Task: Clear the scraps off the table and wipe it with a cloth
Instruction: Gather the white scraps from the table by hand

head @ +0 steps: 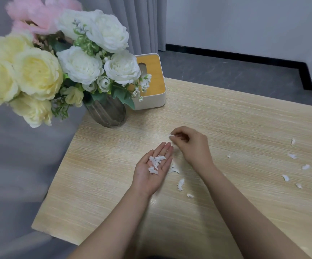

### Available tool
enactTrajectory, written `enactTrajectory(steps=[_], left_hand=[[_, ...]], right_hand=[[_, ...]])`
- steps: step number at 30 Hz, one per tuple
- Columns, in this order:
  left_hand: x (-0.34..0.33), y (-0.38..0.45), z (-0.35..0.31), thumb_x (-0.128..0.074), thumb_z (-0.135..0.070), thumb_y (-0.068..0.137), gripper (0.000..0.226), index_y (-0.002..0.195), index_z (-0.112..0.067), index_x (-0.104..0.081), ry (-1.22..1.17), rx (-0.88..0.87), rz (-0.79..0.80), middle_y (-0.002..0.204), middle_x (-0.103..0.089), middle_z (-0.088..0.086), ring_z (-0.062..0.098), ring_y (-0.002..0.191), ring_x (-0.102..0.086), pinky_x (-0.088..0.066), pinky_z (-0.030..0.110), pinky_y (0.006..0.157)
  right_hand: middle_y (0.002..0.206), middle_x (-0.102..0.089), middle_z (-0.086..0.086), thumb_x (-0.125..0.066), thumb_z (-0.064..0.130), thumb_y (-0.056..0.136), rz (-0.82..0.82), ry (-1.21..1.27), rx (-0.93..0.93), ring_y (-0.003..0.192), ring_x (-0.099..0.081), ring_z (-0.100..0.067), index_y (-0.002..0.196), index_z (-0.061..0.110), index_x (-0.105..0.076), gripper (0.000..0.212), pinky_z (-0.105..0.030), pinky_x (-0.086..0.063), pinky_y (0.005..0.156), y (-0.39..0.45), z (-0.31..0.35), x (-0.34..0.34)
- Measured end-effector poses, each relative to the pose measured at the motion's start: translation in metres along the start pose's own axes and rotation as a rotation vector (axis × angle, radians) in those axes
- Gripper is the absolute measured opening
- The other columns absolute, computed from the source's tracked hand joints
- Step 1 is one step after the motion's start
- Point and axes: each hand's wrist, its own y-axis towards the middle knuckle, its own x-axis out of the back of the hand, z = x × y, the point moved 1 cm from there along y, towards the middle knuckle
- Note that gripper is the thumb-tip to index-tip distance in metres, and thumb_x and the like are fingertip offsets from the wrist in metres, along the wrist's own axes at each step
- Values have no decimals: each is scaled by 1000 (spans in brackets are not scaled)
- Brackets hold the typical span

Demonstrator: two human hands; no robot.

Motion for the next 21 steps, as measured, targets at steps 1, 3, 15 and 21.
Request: enactTrajectory(steps=[1, 3, 15, 21], left_hand=[[-1, -4, 4, -43, -16, 87, 37, 108, 4, -67, -2, -3, -3, 117, -65, 18, 28, 105, -65, -48, 41, 93], [-1, -11, 11, -44, -15, 88, 33, 99, 5, -68, -17, -3, -7, 105, -68, 20, 28, 94, -69, -53, 36, 86], [2, -50, 30, -38, -17, 91, 41, 111, 4, -67, 39, 6, -13, 127, -60, 16, 25, 115, -58, -33, 32, 110], [8, -67, 33, -57, -6, 78, 38, 113, 7, -61, -65, 5, 52, 117, -64, 20, 28, 88, -71, -58, 29, 59]], right_hand=[[73, -64, 14, -69, 8, 81, 40, 19, 6, 70, -59, 4, 82, 16, -69, 8, -6, -42, 68, -15, 6, -2], [79, -66, 10, -68, 8, 80, 117, -5, 57, 75, -60, 0, 83, 17, -69, 10, -11, -45, 72, -42, 14, -8], [112, -61, -3, -51, 28, 87, 303, -291, 328, 107, -53, -16, 106, 14, -71, 31, -25, -40, 91, -107, 9, -16], [106, -64, 4, -61, 17, 88, 175, -172, 310, 100, -53, -8, 105, 16, -70, 20, -10, -34, 89, -115, 5, 0]])
